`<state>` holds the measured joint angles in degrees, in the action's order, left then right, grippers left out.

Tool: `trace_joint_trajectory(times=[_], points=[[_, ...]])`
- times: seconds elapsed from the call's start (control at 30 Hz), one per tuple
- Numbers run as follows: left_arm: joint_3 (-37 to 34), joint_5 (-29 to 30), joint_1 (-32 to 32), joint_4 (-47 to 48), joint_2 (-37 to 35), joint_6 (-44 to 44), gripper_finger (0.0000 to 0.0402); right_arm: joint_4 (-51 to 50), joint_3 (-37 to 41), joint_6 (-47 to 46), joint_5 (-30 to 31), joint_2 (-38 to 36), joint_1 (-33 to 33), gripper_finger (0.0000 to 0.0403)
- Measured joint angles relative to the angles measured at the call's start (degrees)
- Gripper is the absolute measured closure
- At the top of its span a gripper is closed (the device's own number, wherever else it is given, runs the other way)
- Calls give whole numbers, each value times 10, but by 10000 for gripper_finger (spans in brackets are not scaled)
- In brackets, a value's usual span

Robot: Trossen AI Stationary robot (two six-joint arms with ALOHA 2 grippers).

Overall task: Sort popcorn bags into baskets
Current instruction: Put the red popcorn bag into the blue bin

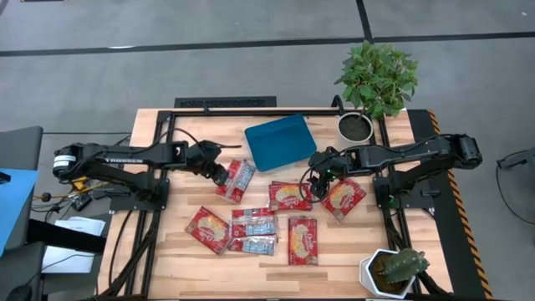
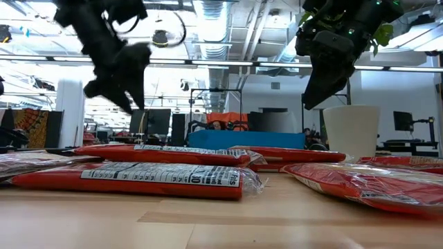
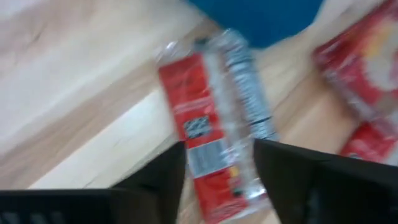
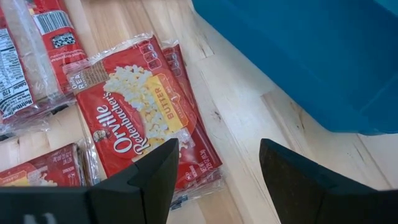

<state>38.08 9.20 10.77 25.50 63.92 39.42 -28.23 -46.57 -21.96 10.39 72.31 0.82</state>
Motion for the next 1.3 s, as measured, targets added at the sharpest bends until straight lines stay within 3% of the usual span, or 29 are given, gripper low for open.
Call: trace_joint_trajectory(times=[0.13,0.23,0.63,0.93,1.1,1.3], points=[[-66,-25,17,-63,0,43,133,0,0,0,0,0,1,154],[-113,-39,23,-143,0,58,107,0,0,0,0,0,1,154],[-194,-37,25,-239,13,78,118,6,0,0,0,0,1,154],[-201,-81,26,-379,125,94,121,8,0,0,1,0,1,154],[-198,-104,25,-438,201,110,172,7,0,-1,1,0,1,154],[-197,-102,24,-469,237,117,308,6,0,-1,1,0,1,154]])
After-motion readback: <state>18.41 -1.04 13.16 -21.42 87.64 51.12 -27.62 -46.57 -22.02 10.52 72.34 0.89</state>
